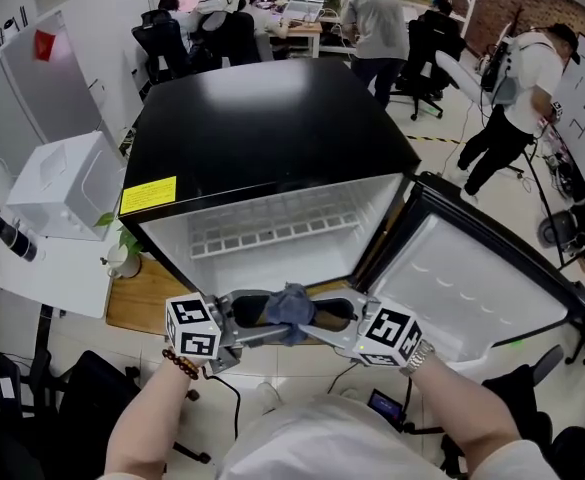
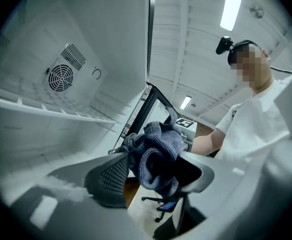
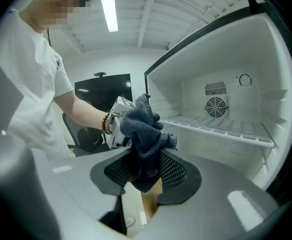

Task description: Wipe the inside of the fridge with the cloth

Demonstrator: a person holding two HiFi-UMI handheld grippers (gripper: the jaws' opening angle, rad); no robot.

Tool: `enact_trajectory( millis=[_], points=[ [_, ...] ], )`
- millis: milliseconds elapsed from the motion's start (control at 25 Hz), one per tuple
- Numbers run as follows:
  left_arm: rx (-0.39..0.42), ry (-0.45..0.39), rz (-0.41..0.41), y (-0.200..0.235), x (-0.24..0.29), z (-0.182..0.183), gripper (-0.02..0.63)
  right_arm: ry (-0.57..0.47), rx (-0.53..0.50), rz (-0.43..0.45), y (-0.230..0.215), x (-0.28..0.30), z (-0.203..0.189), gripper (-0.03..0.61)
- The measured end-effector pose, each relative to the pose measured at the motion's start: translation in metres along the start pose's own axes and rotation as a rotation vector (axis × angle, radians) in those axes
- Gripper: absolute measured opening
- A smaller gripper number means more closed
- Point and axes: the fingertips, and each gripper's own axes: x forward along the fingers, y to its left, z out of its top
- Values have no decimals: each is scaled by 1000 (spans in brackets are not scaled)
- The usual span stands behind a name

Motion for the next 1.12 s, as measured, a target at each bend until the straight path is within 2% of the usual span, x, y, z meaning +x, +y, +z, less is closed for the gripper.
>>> enact_trajectory(
  millis=[240, 400, 520, 840, 960, 1120],
  points=[
    [-19, 14, -61, -12, 8, -3, 162, 40, -13, 36, 3, -2, -6, 138],
    [1, 21, -18, -4, 11, -8, 118, 74, 2, -9, -6, -2, -17, 159],
    [13, 5, 40, 6, 14, -6, 112, 84, 32, -81, -19, -8, -25, 179],
    [46, -63, 203, 40, 18, 1, 112, 75, 64, -314, -54, -38, -33, 181],
    [61, -78, 292, 59, 20, -1, 112, 73, 59, -372, -61, -49, -32, 181],
    [73, -86, 441, 90, 24, -3, 112, 75, 60, -408, -64, -57, -32, 175]
  ],
)
